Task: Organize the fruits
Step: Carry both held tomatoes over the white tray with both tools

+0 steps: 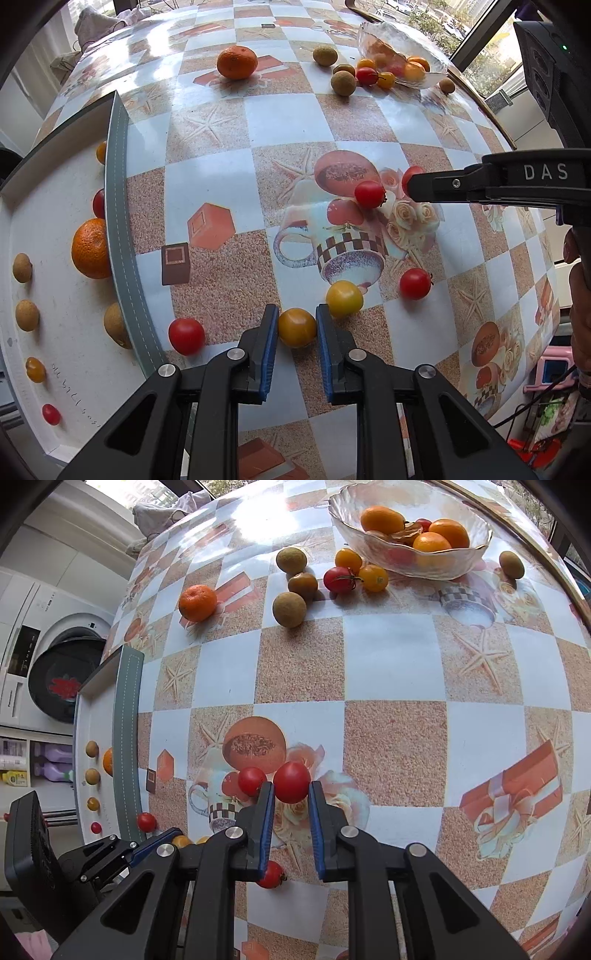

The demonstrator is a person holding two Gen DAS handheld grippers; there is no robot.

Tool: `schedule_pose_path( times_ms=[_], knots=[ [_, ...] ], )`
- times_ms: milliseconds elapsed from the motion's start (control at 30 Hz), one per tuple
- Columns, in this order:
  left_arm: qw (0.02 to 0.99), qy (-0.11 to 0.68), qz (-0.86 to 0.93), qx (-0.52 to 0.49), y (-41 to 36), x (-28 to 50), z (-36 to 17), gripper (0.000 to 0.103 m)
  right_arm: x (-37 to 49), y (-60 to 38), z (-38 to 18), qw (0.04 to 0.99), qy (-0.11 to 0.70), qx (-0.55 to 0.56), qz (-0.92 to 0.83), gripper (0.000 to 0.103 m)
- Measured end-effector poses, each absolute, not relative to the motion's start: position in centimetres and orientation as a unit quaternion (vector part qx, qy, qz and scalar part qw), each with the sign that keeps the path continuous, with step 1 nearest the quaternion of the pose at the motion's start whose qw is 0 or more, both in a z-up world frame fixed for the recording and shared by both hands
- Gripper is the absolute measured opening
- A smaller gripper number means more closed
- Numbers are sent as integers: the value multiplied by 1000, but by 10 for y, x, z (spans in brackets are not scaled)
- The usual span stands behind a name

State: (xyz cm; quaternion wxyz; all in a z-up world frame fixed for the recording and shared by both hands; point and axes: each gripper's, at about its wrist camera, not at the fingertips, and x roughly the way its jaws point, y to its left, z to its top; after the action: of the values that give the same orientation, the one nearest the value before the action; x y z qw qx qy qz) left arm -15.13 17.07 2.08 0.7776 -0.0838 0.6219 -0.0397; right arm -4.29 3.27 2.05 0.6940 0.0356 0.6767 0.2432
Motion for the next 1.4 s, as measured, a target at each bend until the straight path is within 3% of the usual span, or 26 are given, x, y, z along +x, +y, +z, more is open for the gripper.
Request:
schedule_pose_path(
  times_ms=[667, 1100, 1400],
  knots=[
    [815, 565, -1, -127, 231, -163, 80, 22, -65, 58, 63, 703, 662, 4, 260, 20],
    [830, 536, 78, -136, 321, -168, 96, 22, -65, 154, 89, 698, 639, -38, 321, 20],
    [820, 541, 127, -135, 386, -146, 76, 22, -58, 233, 79, 678, 638, -56, 361, 20]
  ],
)
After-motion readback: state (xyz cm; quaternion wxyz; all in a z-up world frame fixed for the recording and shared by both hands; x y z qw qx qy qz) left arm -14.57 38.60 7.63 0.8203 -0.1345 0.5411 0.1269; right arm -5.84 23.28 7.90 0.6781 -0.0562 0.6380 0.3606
